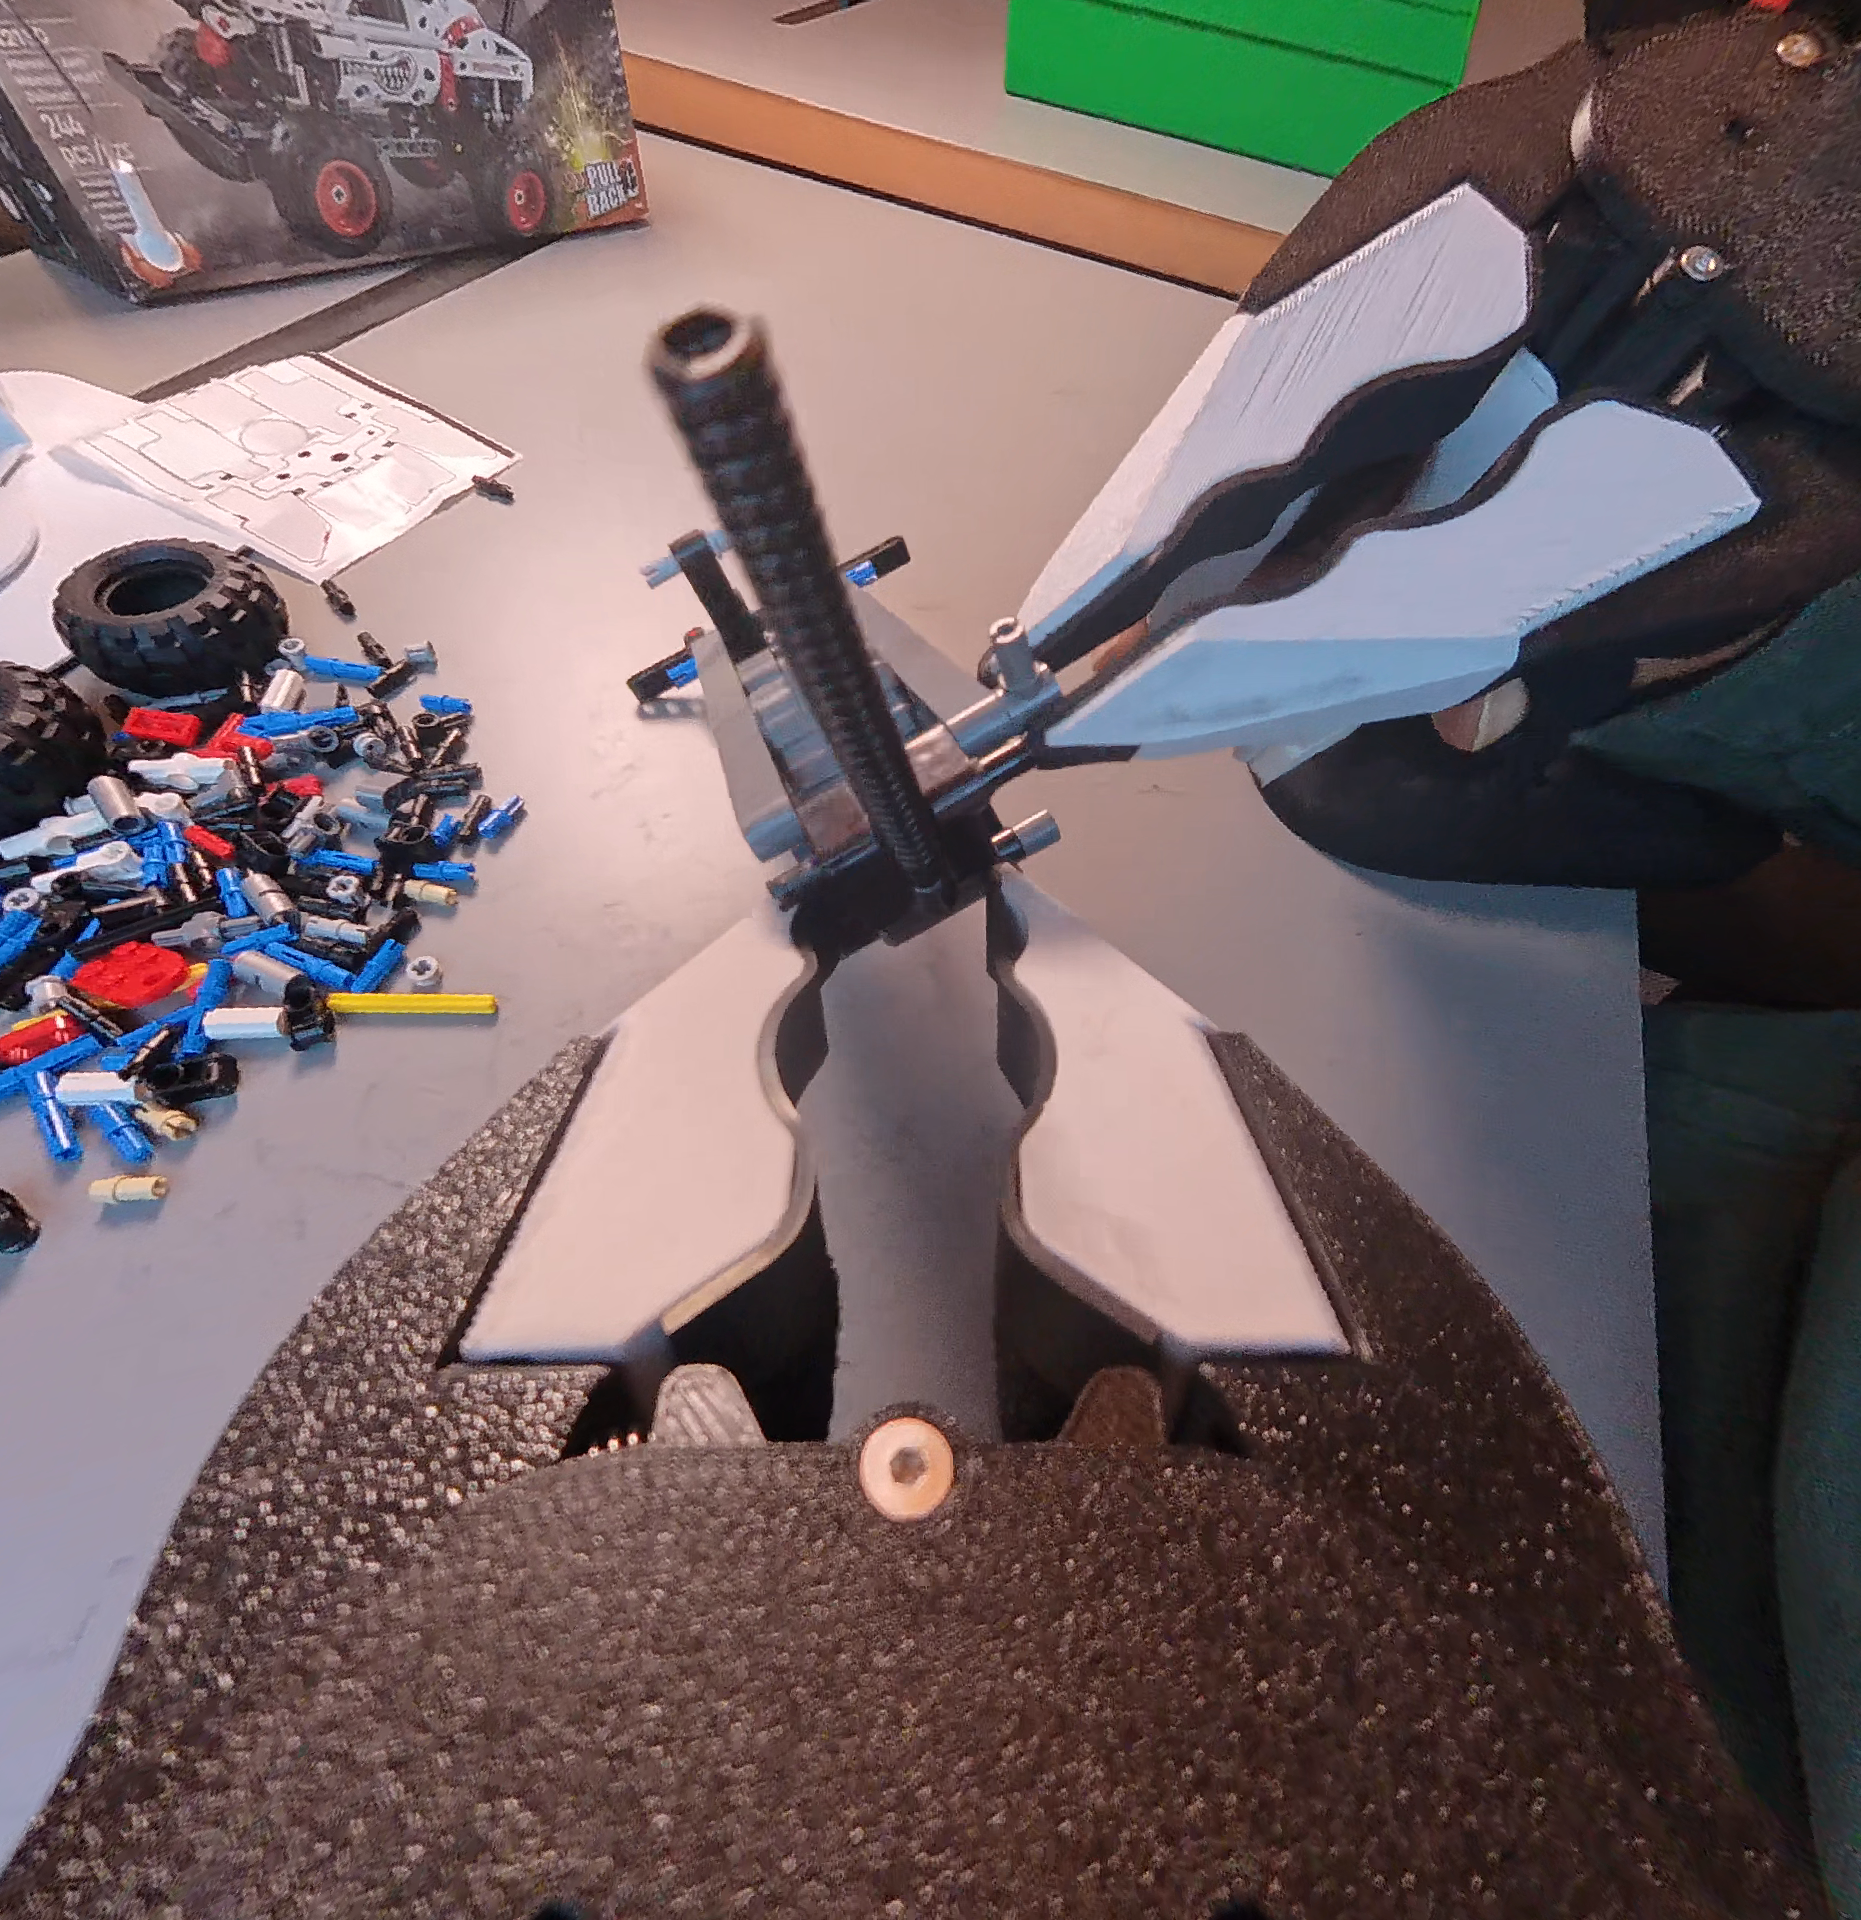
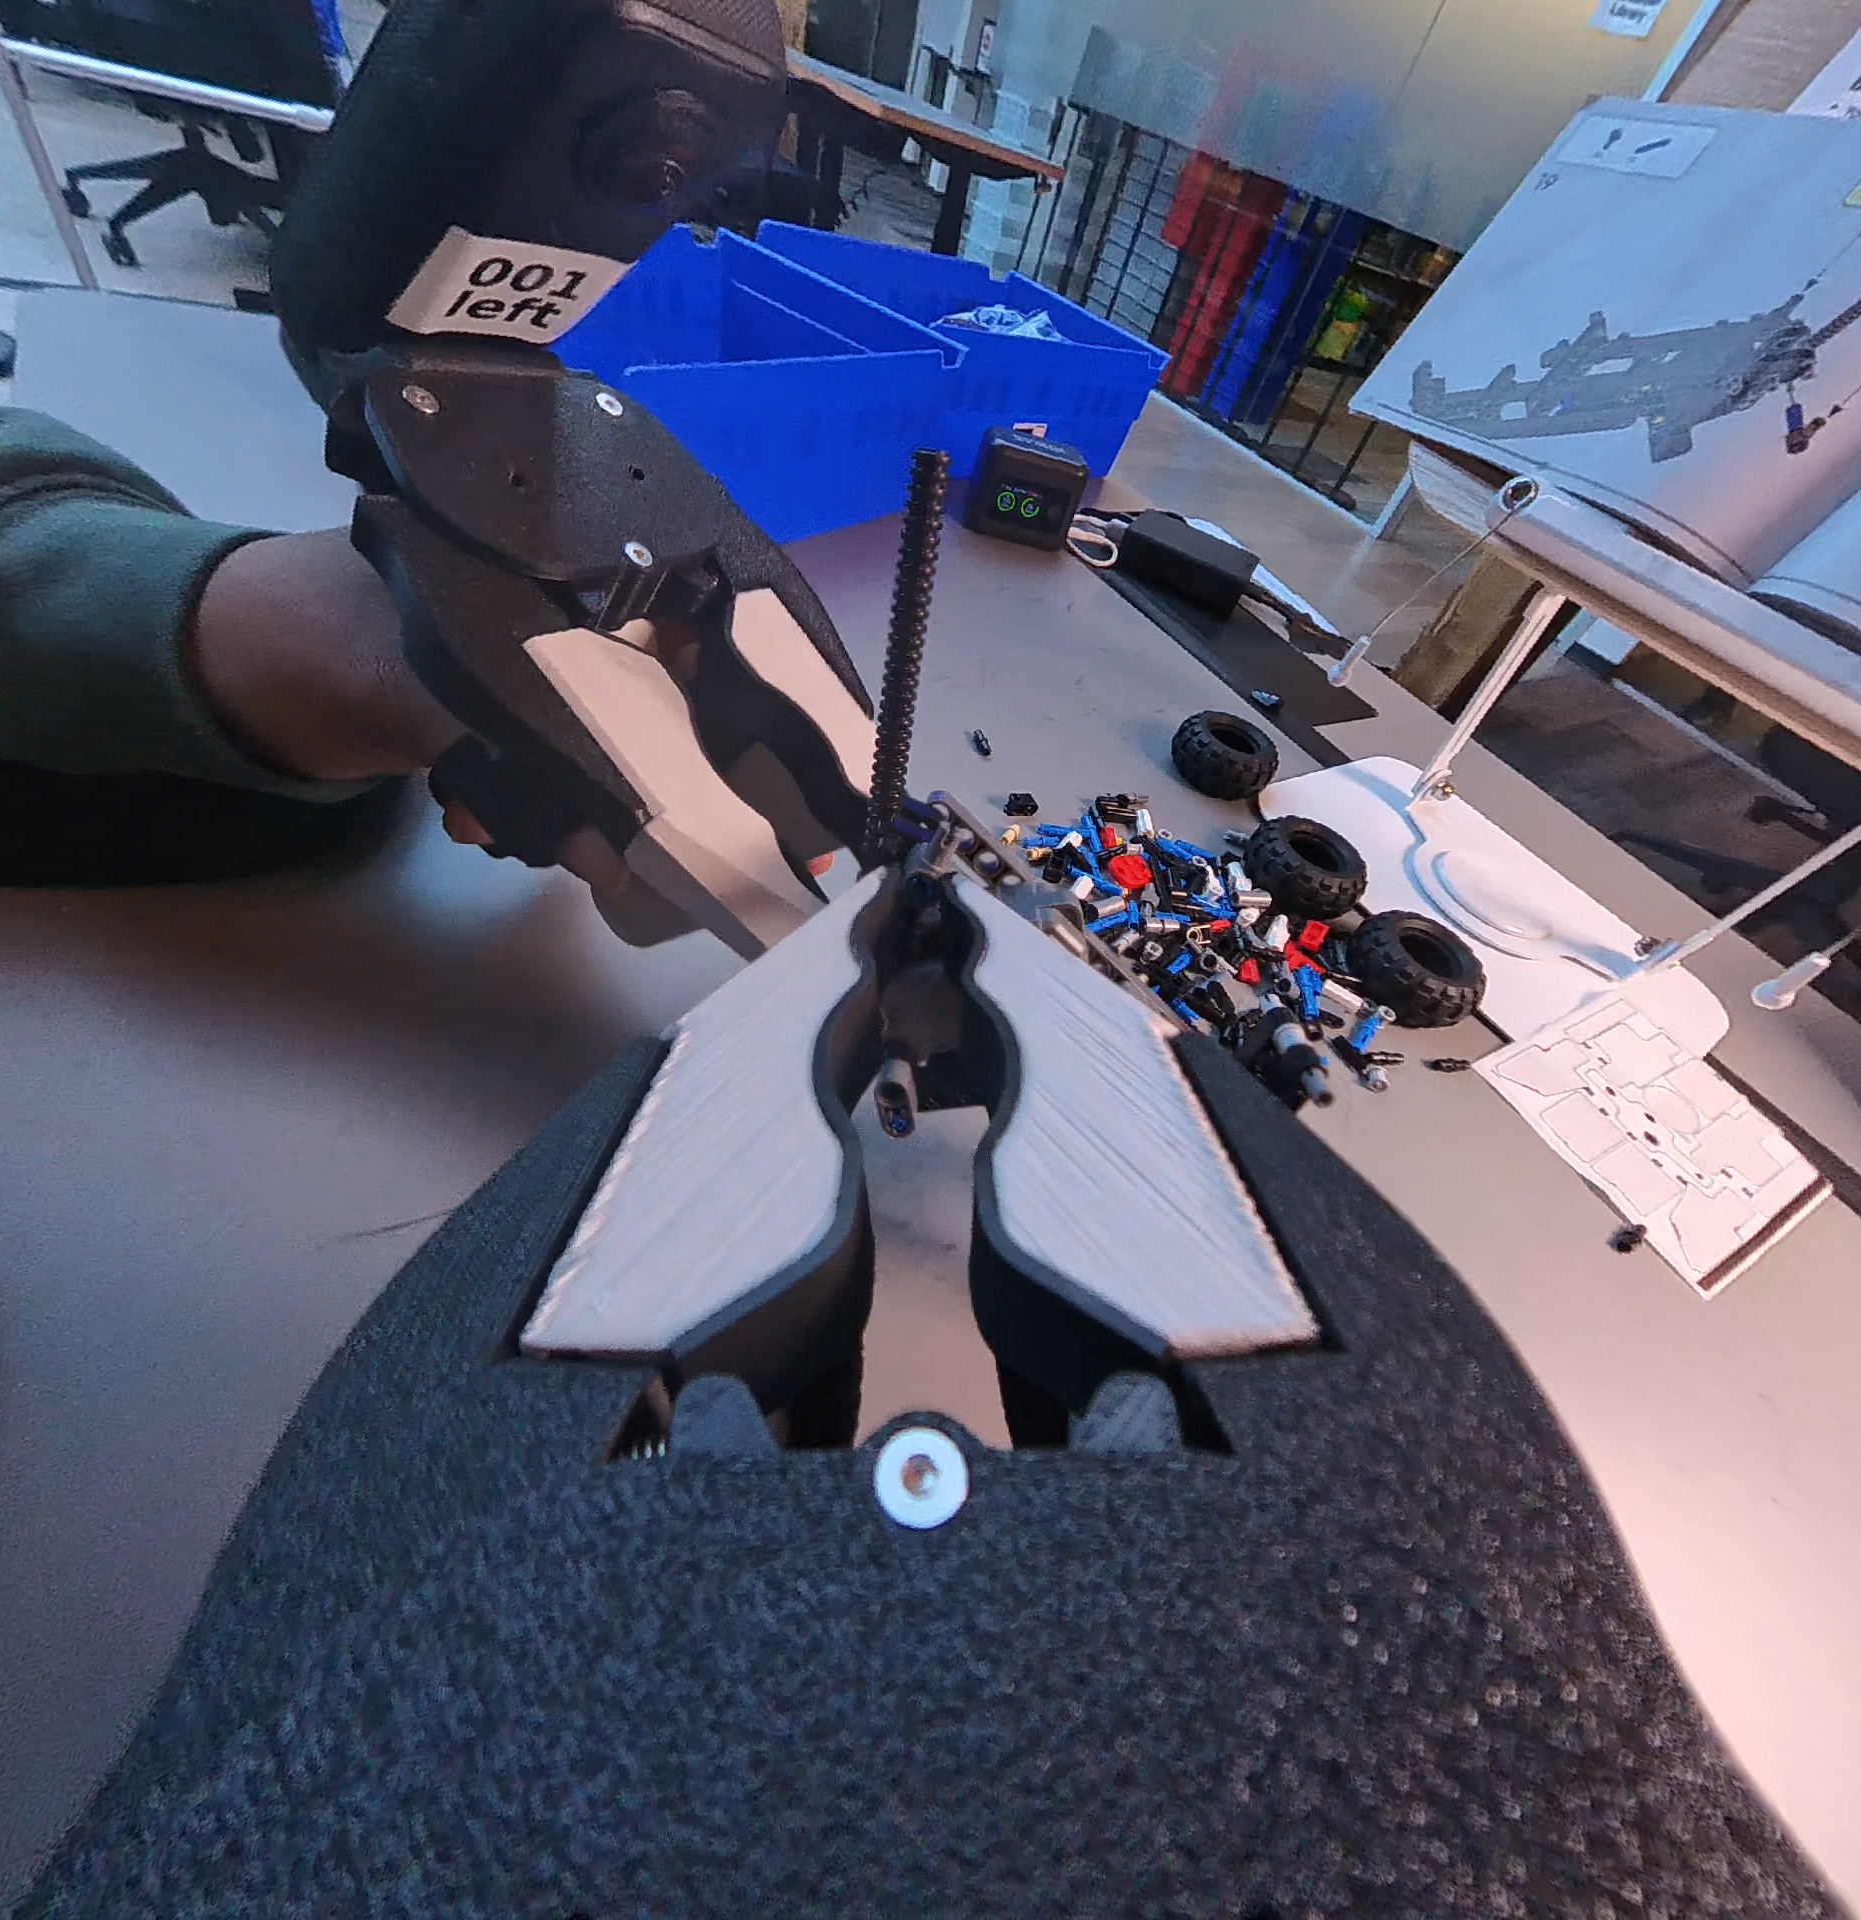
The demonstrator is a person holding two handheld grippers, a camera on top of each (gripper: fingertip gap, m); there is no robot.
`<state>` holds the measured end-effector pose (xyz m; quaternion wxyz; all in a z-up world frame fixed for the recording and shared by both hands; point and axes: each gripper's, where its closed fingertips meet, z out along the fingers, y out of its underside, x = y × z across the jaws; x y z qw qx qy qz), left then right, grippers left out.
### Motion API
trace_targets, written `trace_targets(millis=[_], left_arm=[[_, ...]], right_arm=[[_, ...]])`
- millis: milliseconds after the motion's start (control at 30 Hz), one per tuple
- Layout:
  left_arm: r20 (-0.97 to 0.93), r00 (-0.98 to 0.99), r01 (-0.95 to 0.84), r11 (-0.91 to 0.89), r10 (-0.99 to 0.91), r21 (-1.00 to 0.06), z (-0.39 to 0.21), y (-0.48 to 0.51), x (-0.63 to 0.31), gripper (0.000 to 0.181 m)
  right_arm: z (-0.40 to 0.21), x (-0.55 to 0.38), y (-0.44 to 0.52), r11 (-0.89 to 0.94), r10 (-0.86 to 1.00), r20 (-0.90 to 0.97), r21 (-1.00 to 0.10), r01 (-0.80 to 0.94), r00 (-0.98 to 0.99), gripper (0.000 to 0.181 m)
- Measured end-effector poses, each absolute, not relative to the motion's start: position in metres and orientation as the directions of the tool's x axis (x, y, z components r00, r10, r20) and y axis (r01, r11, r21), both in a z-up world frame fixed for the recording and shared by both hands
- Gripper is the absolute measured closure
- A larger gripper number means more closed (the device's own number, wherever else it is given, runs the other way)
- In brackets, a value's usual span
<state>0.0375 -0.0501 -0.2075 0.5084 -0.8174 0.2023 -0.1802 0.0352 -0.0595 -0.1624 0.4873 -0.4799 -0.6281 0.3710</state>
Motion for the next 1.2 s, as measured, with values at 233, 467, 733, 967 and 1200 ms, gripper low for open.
trace_targets(millis=[233, 467, 733, 967, 1200], left_arm=[[-0.161, 0.796, -0.33, -0.196, -0.583, -0.923, -0.183, -0.056, 0.028, 0.121], [-0.306, 0.603, -0.538, -0.092, -0.736, -0.838, -0.197, -0.075, 0.055, 0.164], [-0.317, 0.62, -0.582, -0.149, -0.718, -0.8, -0.22, -0.075, 0.053, 0.166], [-0.375, 0.607, -0.664, -0.188, -0.701, -0.724, -0.237, -0.073, 0.05, 0.166], [-0.318, 0.691, -0.599, -0.27, -0.649, -0.754, -0.239, -0.066, 0.021, 0.167]], right_arm=[[-0.171, 0.045, -0.071, 0.348, 0.925, 0.293, -0.909, 0.231, -0.241, 0.176], [-0.177, 0.05, -0.08, 0.389, 0.891, 0.307, -0.897, 0.212, -0.334, 0.176], [-0.198, 0.049, -0.081, 0.41, 0.891, 0.317, -0.87, 0.274, -0.325, 0.175], [-0.216, 0.049, -0.078, 0.477, 0.871, 0.392, -0.819, 0.32, -0.295, 0.176], [-0.212, 0.08, -0.056, 0.405, 0.914, 0.361, -0.844, 0.352, -0.185, 0.176]])
